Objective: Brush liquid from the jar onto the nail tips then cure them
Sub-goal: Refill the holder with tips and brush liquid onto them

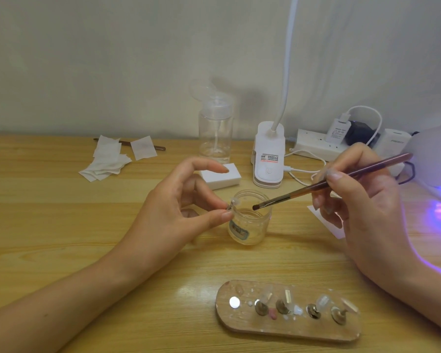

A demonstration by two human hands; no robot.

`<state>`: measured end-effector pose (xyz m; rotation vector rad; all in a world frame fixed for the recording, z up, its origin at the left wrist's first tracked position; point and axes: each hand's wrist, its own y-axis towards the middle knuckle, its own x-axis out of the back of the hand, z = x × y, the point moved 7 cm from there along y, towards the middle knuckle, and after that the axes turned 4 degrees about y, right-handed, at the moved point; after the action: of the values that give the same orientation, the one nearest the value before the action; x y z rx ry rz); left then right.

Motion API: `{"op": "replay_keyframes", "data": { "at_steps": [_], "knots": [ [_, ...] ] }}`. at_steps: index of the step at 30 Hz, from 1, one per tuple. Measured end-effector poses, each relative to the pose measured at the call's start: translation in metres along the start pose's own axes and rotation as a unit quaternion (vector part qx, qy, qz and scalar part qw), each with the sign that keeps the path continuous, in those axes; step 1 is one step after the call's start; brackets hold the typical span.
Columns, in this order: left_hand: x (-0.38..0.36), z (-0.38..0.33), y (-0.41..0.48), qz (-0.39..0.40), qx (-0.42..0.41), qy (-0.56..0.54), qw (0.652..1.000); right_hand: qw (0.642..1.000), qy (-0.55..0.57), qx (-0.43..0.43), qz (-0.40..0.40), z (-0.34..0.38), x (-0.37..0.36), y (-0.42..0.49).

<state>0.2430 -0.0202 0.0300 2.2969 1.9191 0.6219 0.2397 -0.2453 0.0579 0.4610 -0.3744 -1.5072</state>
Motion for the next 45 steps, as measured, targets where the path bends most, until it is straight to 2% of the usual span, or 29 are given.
{"op": "replay_keyframes", "data": {
  "at_steps": [11, 19, 25, 29, 33, 38, 45],
  "knots": [
    [0.000, 0.002, 0.000, 0.002, -0.007, 0.006, 1.000, 0.995, 0.053, -0.044, -0.068, -0.010, 0.025, 0.011],
    [0.000, 0.002, -0.001, 0.001, -0.010, 0.007, 1.000, 0.993, 0.046, 0.081, 0.076, 0.013, 0.000, 0.004],
    [0.000, 0.000, -0.001, 0.002, -0.014, 0.014, 1.000, 0.989, 0.052, 0.110, 0.085, 0.018, 0.003, 0.004],
    [0.000, -0.001, -0.001, 0.002, -0.017, 0.019, 1.000, 0.994, 0.067, 0.073, 0.045, 0.011, 0.011, 0.008],
    [0.000, 0.000, 0.000, 0.000, -0.015, 0.017, 1.000, 0.992, 0.120, -0.022, -0.021, -0.006, 0.012, 0.006],
    [-0.001, 0.000, 0.000, 0.005, -0.012, 0.003, 1.000, 0.983, 0.151, -0.104, 0.001, -0.022, -0.005, 0.000],
    [-0.002, 0.001, 0.001, 0.009, -0.004, -0.009, 1.000, 0.982, 0.134, -0.133, 0.032, -0.024, -0.013, 0.001]
  ]
}}
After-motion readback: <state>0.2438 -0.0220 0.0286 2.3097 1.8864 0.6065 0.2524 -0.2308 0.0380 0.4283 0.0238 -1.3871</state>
